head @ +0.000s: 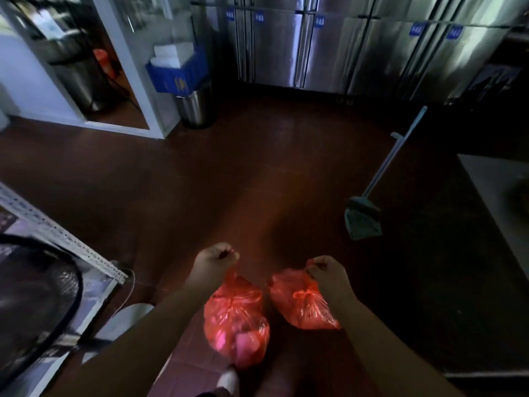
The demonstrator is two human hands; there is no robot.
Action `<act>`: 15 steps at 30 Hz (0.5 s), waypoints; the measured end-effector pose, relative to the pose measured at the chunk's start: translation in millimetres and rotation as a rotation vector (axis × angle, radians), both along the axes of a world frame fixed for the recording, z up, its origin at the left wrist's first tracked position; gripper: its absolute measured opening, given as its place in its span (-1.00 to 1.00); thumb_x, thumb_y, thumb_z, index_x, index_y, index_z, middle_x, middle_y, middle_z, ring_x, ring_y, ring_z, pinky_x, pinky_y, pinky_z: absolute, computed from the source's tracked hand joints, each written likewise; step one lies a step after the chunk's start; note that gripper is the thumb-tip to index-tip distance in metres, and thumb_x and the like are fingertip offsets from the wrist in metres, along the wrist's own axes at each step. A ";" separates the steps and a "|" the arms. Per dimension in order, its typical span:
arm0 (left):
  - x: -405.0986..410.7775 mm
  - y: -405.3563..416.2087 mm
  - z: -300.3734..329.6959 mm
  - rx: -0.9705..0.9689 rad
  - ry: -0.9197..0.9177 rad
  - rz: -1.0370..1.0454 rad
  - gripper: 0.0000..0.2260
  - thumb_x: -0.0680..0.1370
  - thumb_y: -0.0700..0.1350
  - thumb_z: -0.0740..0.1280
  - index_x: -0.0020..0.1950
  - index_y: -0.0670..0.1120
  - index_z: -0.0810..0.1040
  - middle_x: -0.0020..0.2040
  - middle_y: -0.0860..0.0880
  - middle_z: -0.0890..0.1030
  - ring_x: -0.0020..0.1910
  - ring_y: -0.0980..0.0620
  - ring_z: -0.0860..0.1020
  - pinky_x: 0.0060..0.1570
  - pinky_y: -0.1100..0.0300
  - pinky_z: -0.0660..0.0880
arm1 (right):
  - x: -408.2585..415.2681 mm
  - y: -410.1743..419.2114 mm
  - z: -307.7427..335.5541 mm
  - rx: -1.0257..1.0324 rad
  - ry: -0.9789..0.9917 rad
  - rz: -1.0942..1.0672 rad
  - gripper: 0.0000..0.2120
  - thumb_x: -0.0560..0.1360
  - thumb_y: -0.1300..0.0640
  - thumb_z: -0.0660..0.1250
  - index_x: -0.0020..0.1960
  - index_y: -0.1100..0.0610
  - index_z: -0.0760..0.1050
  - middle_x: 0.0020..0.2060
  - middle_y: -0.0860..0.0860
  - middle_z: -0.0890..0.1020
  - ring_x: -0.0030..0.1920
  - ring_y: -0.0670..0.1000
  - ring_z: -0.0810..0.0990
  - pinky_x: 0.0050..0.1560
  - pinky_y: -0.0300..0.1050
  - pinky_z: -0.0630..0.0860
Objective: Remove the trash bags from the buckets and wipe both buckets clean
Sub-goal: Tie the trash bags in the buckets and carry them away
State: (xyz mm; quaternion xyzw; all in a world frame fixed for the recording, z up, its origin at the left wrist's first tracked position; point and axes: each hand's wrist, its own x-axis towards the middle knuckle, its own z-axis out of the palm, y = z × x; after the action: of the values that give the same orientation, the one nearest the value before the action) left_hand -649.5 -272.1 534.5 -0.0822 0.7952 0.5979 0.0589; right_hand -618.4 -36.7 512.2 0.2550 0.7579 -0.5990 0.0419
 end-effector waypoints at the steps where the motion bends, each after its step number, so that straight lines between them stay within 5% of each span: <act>1: -17.2 2.2 1.7 0.051 -0.028 0.023 -0.79 0.50 -0.35 0.34 -0.27 -0.09 0.51 -0.35 0.00 0.48 -0.35 0.13 0.41 -0.35 0.38 0.37 | -18.3 1.8 2.3 0.016 0.011 0.009 -0.86 0.47 0.38 0.30 0.02 0.27 0.52 -0.16 0.10 0.59 -0.16 -0.01 0.55 -0.14 -0.20 0.47; 8: -171.0 5.2 4.8 0.251 -0.074 0.006 -0.90 0.52 -0.37 0.29 -0.12 -0.23 0.56 -0.28 -0.09 0.57 -0.35 0.16 0.53 -0.31 0.41 0.48 | -178.0 -10.8 19.5 0.184 0.055 0.145 -0.88 0.48 0.30 0.33 0.01 0.20 0.52 -0.10 0.06 0.58 -0.08 0.00 0.54 -0.03 -0.12 0.49; 15: -338.4 -12.4 16.5 0.192 -0.033 -0.069 -0.95 0.47 -0.28 0.39 -0.12 -0.27 0.62 -0.27 -0.10 0.60 -0.28 0.07 0.52 -0.20 0.26 0.46 | -356.0 -65.1 34.3 0.204 0.041 0.147 -0.82 0.46 0.28 0.37 0.05 0.21 0.47 -0.12 0.01 0.52 -0.20 -0.13 0.50 -0.34 -0.40 0.39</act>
State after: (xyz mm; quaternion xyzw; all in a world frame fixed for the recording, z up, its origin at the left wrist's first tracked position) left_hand -987.9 -284.5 551.0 -0.0585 0.7354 0.6676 0.1001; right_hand -974.4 -101.8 546.5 0.1894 0.8322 -0.5193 0.0437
